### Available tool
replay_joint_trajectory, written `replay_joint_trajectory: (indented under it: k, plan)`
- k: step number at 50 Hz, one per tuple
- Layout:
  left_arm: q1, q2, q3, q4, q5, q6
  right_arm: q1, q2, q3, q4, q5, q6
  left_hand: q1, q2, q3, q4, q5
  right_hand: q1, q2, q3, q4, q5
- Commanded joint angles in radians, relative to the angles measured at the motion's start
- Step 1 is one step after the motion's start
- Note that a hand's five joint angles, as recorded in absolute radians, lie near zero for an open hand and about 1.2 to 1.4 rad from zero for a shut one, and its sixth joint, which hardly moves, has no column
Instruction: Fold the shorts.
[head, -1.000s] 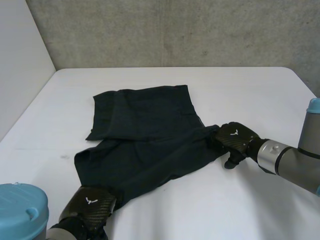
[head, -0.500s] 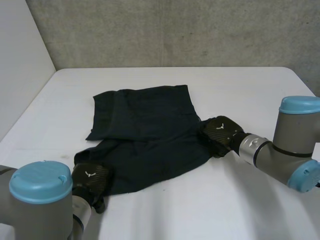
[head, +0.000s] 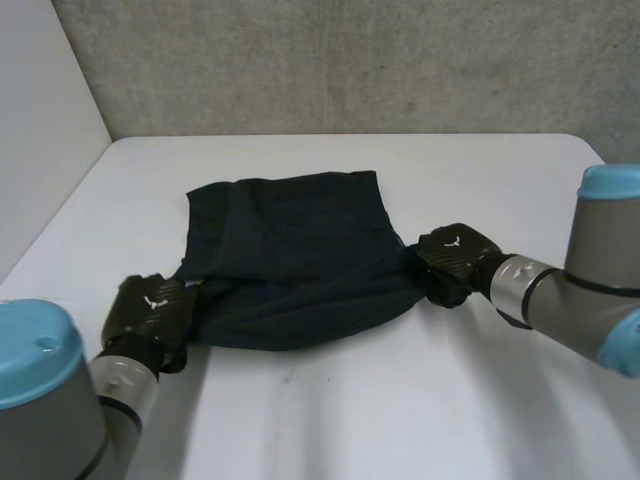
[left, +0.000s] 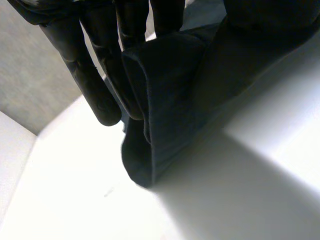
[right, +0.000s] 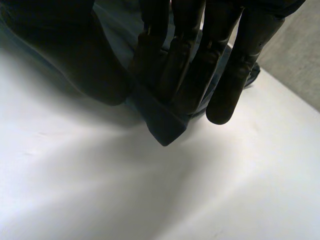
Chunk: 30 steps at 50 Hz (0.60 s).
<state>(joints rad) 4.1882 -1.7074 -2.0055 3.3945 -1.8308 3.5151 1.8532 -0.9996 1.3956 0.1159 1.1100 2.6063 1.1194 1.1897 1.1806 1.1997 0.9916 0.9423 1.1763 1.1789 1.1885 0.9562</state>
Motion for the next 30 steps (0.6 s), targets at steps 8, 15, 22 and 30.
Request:
replay_joint_trajectory:
  k: [8, 15, 22, 30]
  plan:
    - [0.076, 0.180, 0.007, -0.152, 0.197, 0.019, -0.011, -0.206, 0.060, 0.471, 0.045, -0.098, 0.277, 0.207, 0.216, 0.197, 0.230, 0.454, 0.220, 0.217, 0.208, 0.266]
    - [0.124, 0.040, 0.048, -0.155, 0.214, 0.013, -0.008, -0.206, 0.172, 0.194, 0.085, 0.102, 0.277, 0.207, 0.216, 0.197, 0.230, 0.235, 0.001, -0.001, -0.011, 0.047]
    - [0.130, 0.011, 0.091, -0.152, 0.214, 0.007, -0.012, -0.208, 0.264, 0.177, 0.077, 0.163, 0.277, 0.207, 0.216, 0.197, 0.230, -0.006, -0.240, -0.242, -0.252, -0.194]
    - [0.133, -0.011, 0.113, -0.152, 0.216, 0.007, -0.019, -0.209, 0.319, 0.174, 0.080, 0.161, 0.277, 0.207, 0.216, 0.197, 0.230, -0.135, -0.369, -0.372, -0.381, -0.323]
